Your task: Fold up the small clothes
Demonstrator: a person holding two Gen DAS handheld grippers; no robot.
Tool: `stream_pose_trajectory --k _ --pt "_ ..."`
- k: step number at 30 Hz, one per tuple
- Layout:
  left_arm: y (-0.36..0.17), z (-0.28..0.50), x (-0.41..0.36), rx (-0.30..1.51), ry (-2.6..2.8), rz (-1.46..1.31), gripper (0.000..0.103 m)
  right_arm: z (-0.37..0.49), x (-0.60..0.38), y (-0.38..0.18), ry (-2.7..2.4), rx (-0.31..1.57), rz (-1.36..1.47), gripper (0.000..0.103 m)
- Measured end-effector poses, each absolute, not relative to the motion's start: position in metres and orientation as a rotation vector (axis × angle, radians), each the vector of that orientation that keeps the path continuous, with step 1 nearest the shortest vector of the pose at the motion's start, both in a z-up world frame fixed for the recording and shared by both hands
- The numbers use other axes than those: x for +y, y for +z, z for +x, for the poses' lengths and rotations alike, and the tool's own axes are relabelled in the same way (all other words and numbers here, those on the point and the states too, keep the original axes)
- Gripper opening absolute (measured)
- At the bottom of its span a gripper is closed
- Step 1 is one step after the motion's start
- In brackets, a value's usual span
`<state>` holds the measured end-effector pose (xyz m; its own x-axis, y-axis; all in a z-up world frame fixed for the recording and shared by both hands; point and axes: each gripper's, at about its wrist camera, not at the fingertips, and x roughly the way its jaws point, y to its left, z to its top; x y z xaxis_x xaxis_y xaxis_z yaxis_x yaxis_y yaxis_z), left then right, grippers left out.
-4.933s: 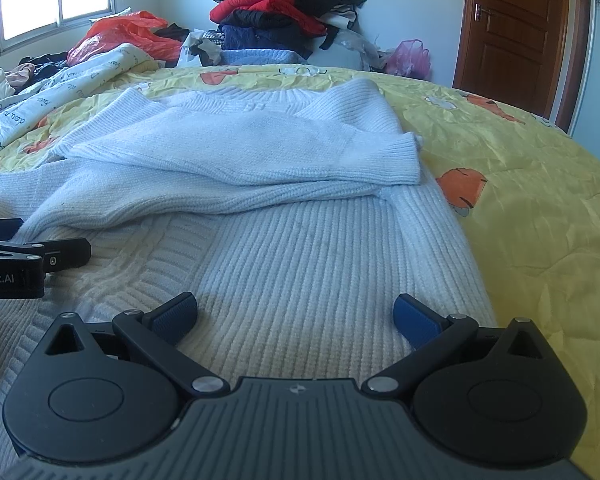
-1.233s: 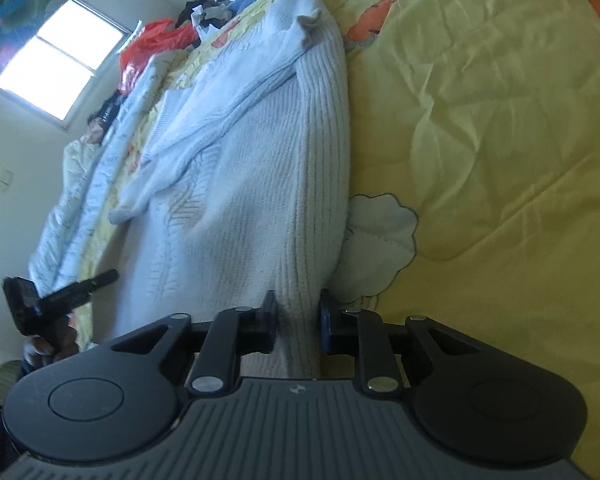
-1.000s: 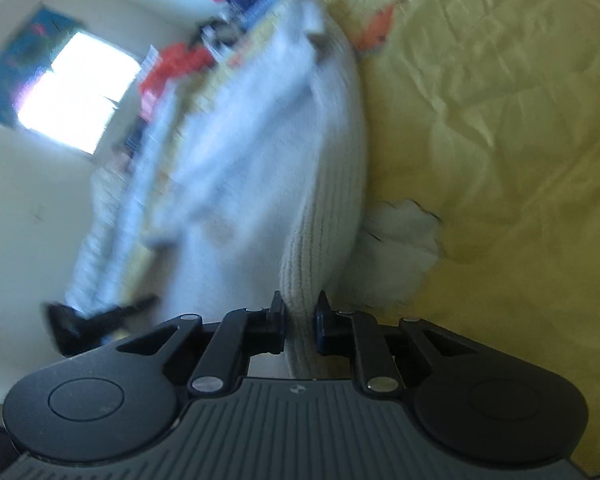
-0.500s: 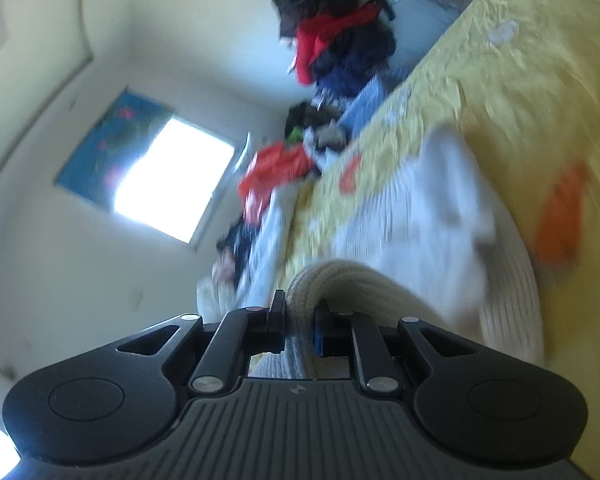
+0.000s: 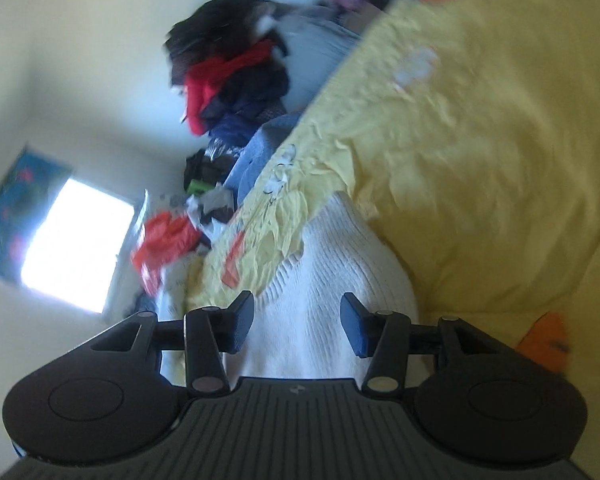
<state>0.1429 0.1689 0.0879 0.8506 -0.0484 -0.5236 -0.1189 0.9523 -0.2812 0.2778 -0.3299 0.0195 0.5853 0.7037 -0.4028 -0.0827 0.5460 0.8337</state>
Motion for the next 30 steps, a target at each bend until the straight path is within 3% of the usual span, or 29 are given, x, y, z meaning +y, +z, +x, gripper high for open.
stream_pose_trajectory --k 1,6,9,13,17,20,26,30 --pt "0.091 0.141 0.158 0.541 0.049 -0.221 0.056 0.276 -0.329 0.027 0.527 0.815 0.816 0.05" --pt "0.077 0.144 0.08 0.494 0.01 0.356 0.056 0.288 -0.301 0.054 0.467 0.808 0.45 0.05" --pt "0.054 0.167 0.057 0.546 0.039 0.549 0.058 0.295 -0.28 0.05 0.453 0.838 0.335 0.051" --pt "0.034 0.214 0.07 0.653 0.133 0.547 0.058 0.295 -0.255 0.039 0.458 0.858 0.225 0.056" --pt "0.031 0.247 0.107 0.768 0.154 0.345 0.057 0.283 -0.246 0.024 0.463 0.827 0.139 0.065" --pt "0.028 0.258 0.119 0.798 0.141 0.257 0.047 0.283 -0.242 0.019 0.472 0.815 0.122 0.069" --pt "0.015 0.257 0.117 0.755 0.21 0.27 0.051 0.283 -0.223 0.013 0.46 0.812 0.008 0.081" --pt "0.027 0.232 0.093 0.665 0.308 0.432 0.051 0.275 -0.214 0.019 0.407 0.792 -0.052 0.081"
